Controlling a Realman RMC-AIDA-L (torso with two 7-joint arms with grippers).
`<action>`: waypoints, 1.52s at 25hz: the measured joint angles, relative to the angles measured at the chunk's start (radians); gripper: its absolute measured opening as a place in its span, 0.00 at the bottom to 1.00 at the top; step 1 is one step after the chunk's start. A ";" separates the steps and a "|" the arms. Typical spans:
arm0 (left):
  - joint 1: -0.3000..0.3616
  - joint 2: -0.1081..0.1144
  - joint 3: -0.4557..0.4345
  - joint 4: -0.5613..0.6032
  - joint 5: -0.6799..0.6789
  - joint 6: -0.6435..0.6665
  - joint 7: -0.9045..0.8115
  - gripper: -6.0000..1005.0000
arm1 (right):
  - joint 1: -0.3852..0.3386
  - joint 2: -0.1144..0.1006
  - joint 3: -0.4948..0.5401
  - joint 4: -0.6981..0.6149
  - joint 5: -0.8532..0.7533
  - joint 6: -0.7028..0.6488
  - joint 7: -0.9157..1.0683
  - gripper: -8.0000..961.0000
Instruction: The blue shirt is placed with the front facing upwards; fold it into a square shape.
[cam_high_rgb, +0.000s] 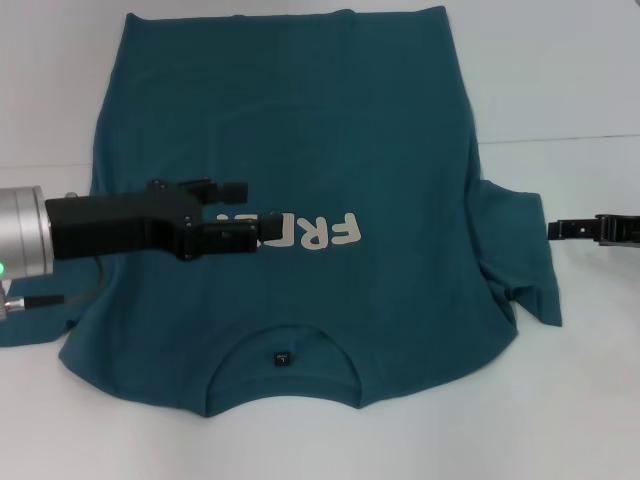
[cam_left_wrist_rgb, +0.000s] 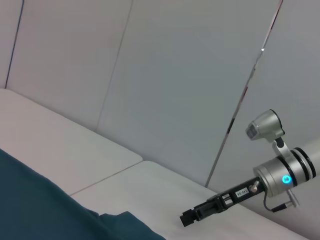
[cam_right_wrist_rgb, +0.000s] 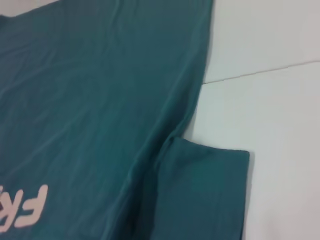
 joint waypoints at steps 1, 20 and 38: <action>-0.001 0.001 0.000 0.000 0.000 -0.001 -0.005 0.87 | 0.002 0.000 0.000 0.001 0.002 0.000 0.011 0.98; 0.014 0.003 -0.003 0.007 0.003 0.002 -0.053 0.87 | 0.112 -0.008 -0.010 0.080 -0.127 0.015 0.148 0.98; 0.025 -0.003 -0.001 0.005 0.000 0.009 -0.048 0.87 | 0.127 0.014 -0.048 0.118 -0.213 0.102 0.166 0.98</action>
